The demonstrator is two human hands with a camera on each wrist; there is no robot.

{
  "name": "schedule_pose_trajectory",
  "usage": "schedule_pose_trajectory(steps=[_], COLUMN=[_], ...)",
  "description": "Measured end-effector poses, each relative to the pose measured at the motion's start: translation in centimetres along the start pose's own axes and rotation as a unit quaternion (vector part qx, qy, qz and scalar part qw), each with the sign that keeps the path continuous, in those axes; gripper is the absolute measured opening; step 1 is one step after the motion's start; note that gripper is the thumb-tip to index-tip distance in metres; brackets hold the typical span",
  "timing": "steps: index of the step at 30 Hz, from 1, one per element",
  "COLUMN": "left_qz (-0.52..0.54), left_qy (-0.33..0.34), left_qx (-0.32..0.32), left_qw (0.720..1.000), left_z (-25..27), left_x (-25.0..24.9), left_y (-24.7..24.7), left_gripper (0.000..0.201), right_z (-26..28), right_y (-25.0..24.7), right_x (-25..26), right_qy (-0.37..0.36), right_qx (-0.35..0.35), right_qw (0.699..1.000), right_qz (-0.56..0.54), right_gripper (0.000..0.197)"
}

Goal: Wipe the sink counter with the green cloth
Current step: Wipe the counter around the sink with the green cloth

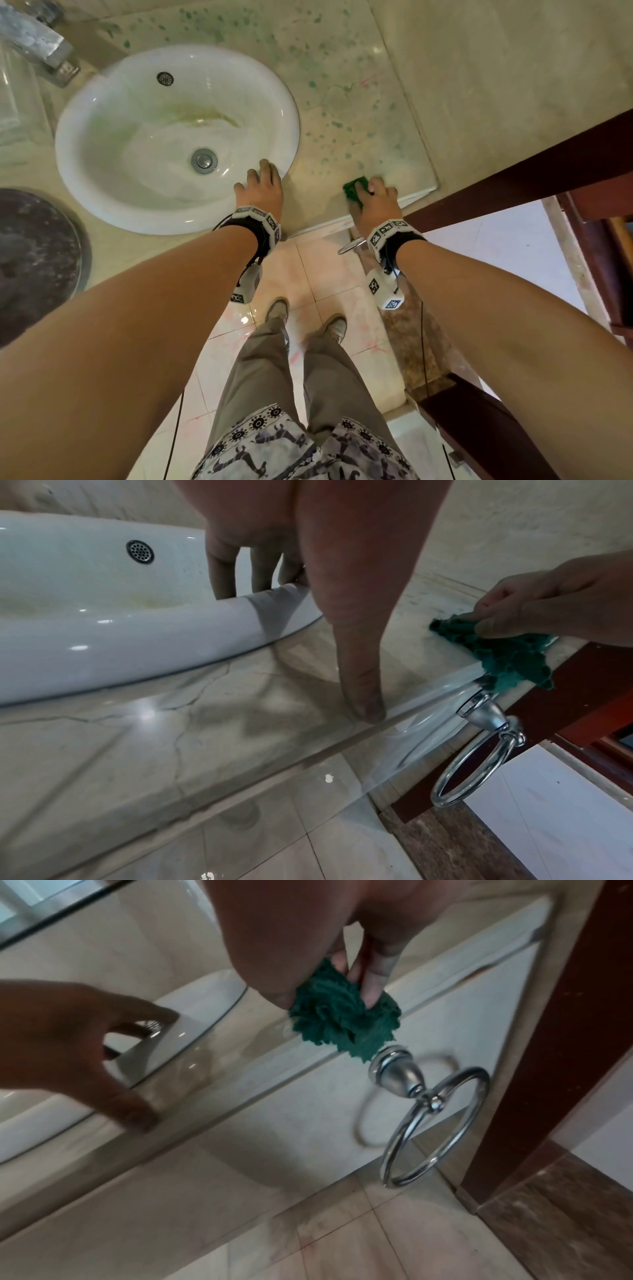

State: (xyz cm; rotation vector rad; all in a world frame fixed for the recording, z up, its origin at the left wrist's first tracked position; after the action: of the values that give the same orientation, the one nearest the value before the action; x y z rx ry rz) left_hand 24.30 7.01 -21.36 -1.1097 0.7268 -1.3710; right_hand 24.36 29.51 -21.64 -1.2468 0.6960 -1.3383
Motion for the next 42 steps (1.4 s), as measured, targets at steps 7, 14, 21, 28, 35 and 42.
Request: schedule_pose_trajectory(steps=[7, 14, 21, 28, 35, 42], left_qz=[-0.01, 0.008, 0.008, 0.01, -0.011, 0.019], left_qy=[0.02, 0.022, 0.024, 0.031, 0.025, 0.001], left_qx=[0.015, 0.022, 0.028, 0.037, 0.03, 0.009], left_qw=[1.0, 0.999, 0.999, 0.999, 0.999, 1.0], left_z=[0.4, 0.3, 0.3, 0.3, 0.7, 0.8], left_x=[0.4, 0.5, 0.7, 0.6, 0.4, -0.1], left_y=[-0.5, -0.6, -0.8, -0.8, -1.1, -1.6], left_gripper=[0.142, 0.144, 0.149, 0.149, 0.148, 0.099], right_z=[0.3, -1.8, -5.8, -7.2, -3.2, -1.3], right_y=[2.0, 2.4, 1.3, 0.8, 1.8, 1.5], right_x=[6.4, 11.3, 9.2, 7.9, 9.3, 8.9], right_qy=[-0.096, -0.2, -0.157, -0.114, -0.187, -0.194], right_qx=[0.048, 0.075, 0.057, 0.048, 0.056, 0.072], right_qw=[0.994, 0.977, 0.985, 0.992, 0.98, 0.978], right_qz=[-0.018, -0.015, 0.04, 0.029, 0.025, 0.014], right_gripper=[0.041, 0.036, 0.045, 0.049, 0.041, 0.034])
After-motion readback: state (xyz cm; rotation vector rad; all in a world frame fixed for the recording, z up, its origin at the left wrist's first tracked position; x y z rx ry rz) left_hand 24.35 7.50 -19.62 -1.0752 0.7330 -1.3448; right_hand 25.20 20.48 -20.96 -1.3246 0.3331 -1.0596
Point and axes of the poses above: each hand's wrist, its own z-axis away from the middle knuckle, its own y-axis out of the palm, x = y × z, the point moved 4 cm from there along -z, towards the middle knuckle, and after that the axes turned 11 degrees about -y, right-handed, at the moved point
